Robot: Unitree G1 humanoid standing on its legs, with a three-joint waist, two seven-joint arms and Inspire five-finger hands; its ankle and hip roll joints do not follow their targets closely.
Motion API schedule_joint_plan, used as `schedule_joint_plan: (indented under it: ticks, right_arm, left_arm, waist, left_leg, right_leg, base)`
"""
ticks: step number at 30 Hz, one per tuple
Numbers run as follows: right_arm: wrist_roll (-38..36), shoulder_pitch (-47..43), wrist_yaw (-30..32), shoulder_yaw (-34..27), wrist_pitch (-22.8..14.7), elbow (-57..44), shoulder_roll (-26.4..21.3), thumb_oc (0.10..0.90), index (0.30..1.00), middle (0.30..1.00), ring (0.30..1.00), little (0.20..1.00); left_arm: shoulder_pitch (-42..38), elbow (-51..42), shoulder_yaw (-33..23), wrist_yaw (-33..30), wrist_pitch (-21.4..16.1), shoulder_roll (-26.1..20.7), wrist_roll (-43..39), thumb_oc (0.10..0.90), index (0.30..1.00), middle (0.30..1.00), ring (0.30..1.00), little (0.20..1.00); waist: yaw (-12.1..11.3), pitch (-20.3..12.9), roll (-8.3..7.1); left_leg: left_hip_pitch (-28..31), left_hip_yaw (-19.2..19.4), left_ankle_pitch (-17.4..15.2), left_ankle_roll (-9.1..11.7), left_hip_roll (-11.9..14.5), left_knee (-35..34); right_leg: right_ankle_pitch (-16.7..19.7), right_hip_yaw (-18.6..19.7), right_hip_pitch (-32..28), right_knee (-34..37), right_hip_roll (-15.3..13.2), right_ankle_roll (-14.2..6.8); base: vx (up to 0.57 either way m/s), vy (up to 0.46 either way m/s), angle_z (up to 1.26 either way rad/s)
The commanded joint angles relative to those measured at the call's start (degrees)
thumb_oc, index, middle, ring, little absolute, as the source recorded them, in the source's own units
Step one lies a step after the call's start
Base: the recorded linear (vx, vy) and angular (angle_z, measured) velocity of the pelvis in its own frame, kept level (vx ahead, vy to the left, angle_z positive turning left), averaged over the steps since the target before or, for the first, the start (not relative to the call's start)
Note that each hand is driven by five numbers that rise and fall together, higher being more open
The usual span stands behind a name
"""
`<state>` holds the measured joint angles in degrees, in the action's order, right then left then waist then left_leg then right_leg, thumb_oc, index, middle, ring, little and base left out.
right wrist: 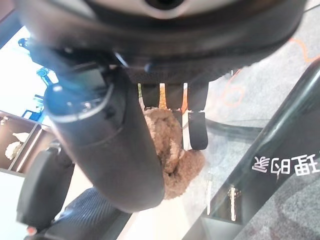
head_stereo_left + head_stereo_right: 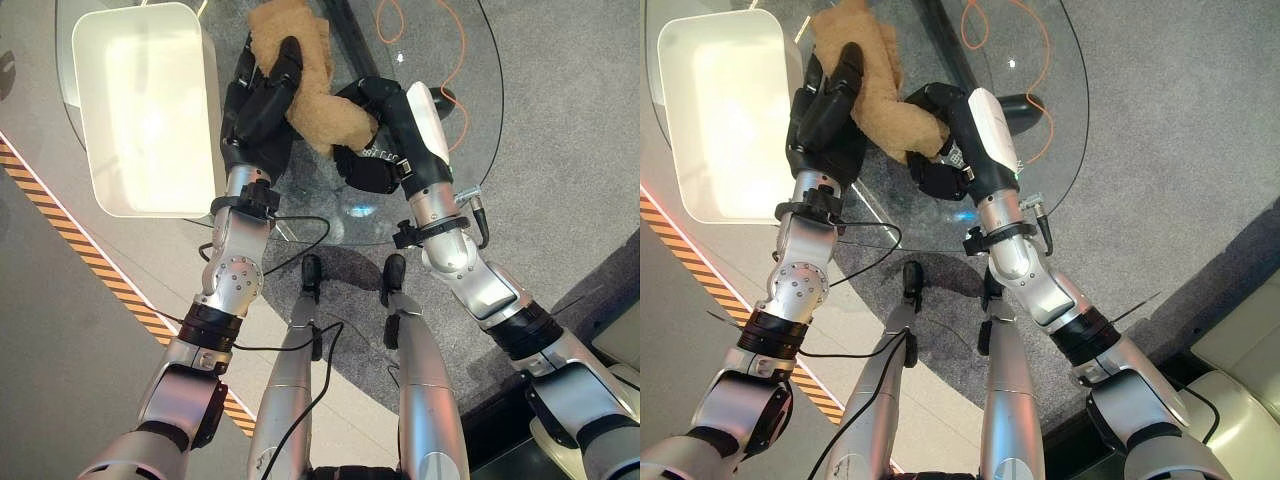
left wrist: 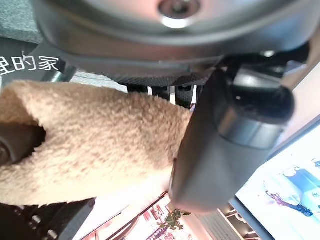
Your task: Wipe the table with a cloth and put it in the basket.
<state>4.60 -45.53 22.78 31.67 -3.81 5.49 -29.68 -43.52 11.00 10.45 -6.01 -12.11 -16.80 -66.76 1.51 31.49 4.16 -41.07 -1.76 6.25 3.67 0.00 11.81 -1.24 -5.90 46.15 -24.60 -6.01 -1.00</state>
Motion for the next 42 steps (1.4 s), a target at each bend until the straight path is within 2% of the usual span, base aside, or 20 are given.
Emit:
schedule_joint_plan:
  ticks: [1, 10, 11, 12, 13, 14, 15, 16, 24, 29, 36, 42]
  right_arm:
    - [1.98, -10.39, 1.17, -1.86, -7.45, -12.62, 2.65, 0.100, 0.300, 0.300, 0.300, 0.200]
    - [2.48, -10.25, 1.02, -2.15, -7.48, -12.62, 3.11, 0.100, 0.300, 0.300, 0.300, 0.200]
    - [2.25, -10.10, 0.96, -2.24, -7.53, -12.61, 3.00, 0.119, 0.316, 0.316, 0.316, 0.219]
    - [2.21, -10.12, 0.94, -2.26, -7.44, -12.66, 3.05, 0.235, 0.415, 0.415, 0.415, 0.335]
    - [2.21, -10.15, 0.94, -2.26, -7.43, -12.66, 3.04, 0.235, 0.415, 0.415, 0.415, 0.335]
    - [1.94, -10.02, 0.99, -2.28, -7.45, -12.72, 3.07, 0.591, 0.721, 0.721, 0.721, 0.691]
    - [1.95, -10.15, 0.99, -2.31, -7.45, -12.75, 3.03, 0.591, 0.721, 0.721, 0.721, 0.691]
    - [1.57, -10.06, 1.01, -2.59, -7.31, -12.92, 3.18, 0.800, 0.900, 0.900, 0.900, 0.900]
    - [1.69, -9.56, 1.20, -2.95, -7.64, -12.85, 3.51, 0.800, 0.900, 0.900, 0.900, 0.900]
    - [2.24, -9.35, 1.39, -2.89, -7.69, -12.83, 3.86, 0.800, 0.900, 0.900, 0.900, 0.900]
    - [1.98, -9.44, 1.79, -3.04, -8.08, -12.27, 3.77, 0.800, 0.900, 0.900, 0.900, 0.900]
    - [2.19, -9.43, 1.95, -3.52, -8.00, -12.36, 4.19, 0.800, 0.900, 0.900, 0.900, 0.900]
  left_arm:
    - [-7.03, -8.16, 0.64, 2.59, -4.12, -0.80, 3.28, 0.100, 0.300, 0.300, 0.300, 0.200]
    - [-6.88, -8.59, 0.37, 2.84, -4.49, -0.74, 4.02, 0.100, 0.300, 0.300, 0.300, 0.200]
    - [-6.74, -8.56, 0.28, 2.89, -4.44, -0.79, 3.84, 0.100, 0.300, 0.300, 0.300, 0.200]
    - [-6.69, -8.55, 0.26, 2.90, -4.48, -0.79, 3.85, 0.100, 0.300, 0.300, 0.300, 0.200]
    - [-6.72, -8.55, 0.26, 2.89, -4.48, -0.80, 3.85, 0.100, 0.300, 0.300, 0.300, 0.200]
    - [-6.64, -8.60, 0.28, 2.78, -4.67, -0.71, 4.06, 0.100, 0.300, 0.300, 0.300, 0.200]
    - [-6.77, -8.64, 0.25, 2.77, -4.67, -0.75, 4.08, 0.100, 0.300, 0.300, 0.300, 0.200]
    - [-6.60, -8.80, 0.13, 2.58, -4.92, -0.72, 4.19, 0.100, 0.300, 0.300, 0.300, 0.200]
    - [-6.46, -8.79, -0.35, 2.32, -6.11, -0.59, 4.08, 0.100, 0.300, 0.300, 0.300, 0.200]
    - [-6.41, -8.86, -0.67, 0.97, -8.60, -0.33, 6.85, 0.100, 0.300, 0.300, 0.300, 0.200]
    - [-6.38, -8.75, -1.38, -0.17, -10.98, 0.05, 5.98, 0.100, 0.300, 0.300, 0.300, 0.200]
    - [-6.67, -8.96, -2.58, -3.19, -16.14, 0.47, 7.99, 0.100, 0.300, 0.300, 0.300, 0.200]
  waist:
    - [-1.15, -1.69, -0.68]
    - [-1.19, -1.69, -0.58]
    - [-1.16, -1.69, -0.61]
    - [-1.16, -1.69, -0.62]
    - [-1.17, -1.69, -0.61]
    - [-1.15, -1.69, -0.61]
    - [-1.17, -1.69, -0.59]
    - [-1.16, -1.69, -0.56]
    - [-1.16, -1.69, -0.56]
    - [-1.22, -1.69, -0.53]
    - [-1.29, -1.69, -0.66]
    - [-1.32, -1.69, -0.77]
  left_leg:
    - [1.09, 3.63, -2.96, -1.73, -3.59, 1.59]
    - [1.12, 3.65, -2.96, -1.78, -3.65, 1.47]
    - [1.52, 3.65, -3.44, -1.74, -3.68, 1.60]
    - [1.57, 3.65, -3.45, -1.73, -3.69, 1.58]
    - [1.54, 3.66, -3.41, -1.73, -3.67, 1.55]
    - [1.57, 3.65, -3.38, -1.73, -3.65, 1.48]
    - [1.24, 3.67, -2.95, -1.75, -3.62, 1.37]
    - [1.25, 3.67, -2.94, -1.72, -3.61, 1.36]
    - [1.36, 3.69, -2.95, -1.67, -3.60, 1.24]
    - [1.26, 3.71, -2.84, -1.64, -3.59, 1.15]
    - [1.52, 3.65, -3.30, -1.58, -3.58, 1.30]
    - [1.16, 3.54, -2.88, -1.55, -3.61, 1.13]
  right_leg:
    - [-0.82, -0.85, -3.73, 4.81, 2.89, -1.72]
    - [-0.84, -0.87, -3.60, 4.69, 2.95, -1.71]
    - [-1.39, -0.85, -3.93, 4.43, 2.90, -1.77]
    - [-1.43, -0.84, -4.00, 4.45, 2.91, -1.76]
    - [-1.36, -0.84, -3.97, 4.51, 2.92, -1.76]
    - [-1.36, -0.82, -4.00, 4.53, 2.93, -1.77]
    - [-0.89, -0.85, -3.72, 4.74, 2.96, -1.73]
    - [-0.86, -0.82, -3.73, 4.76, 2.96, -1.75]
    - [-0.86, -0.86, -3.81, 4.83, 2.85, -1.79]
    - [-0.91, -0.90, -3.69, 4.75, 2.85, -1.74]
    - [-1.47, -0.93, -3.95, 4.54, 2.77, -1.78]
    - [-1.05, -0.89, -3.55, 4.71, 2.93, -1.70]
  base:
    - [0.00, 0.000, 0.00]
    - [0.00, 0.000, 0.00]
    - [0.00, 0.000, 0.00]
    - [0.00, 0.000, 0.00]
    - [0.00, 0.000, 0.00]
    - [0.00, 0.000, 0.00]
    - [0.00, 0.000, 0.00]
    - [0.00, 0.000, 0.00]
    - [0.00, 0.000, 0.00]
    - [0.00, 0.000, 0.00]
    - [0.00, 0.000, 0.00]
    - [0.00, 0.000, 0.00]
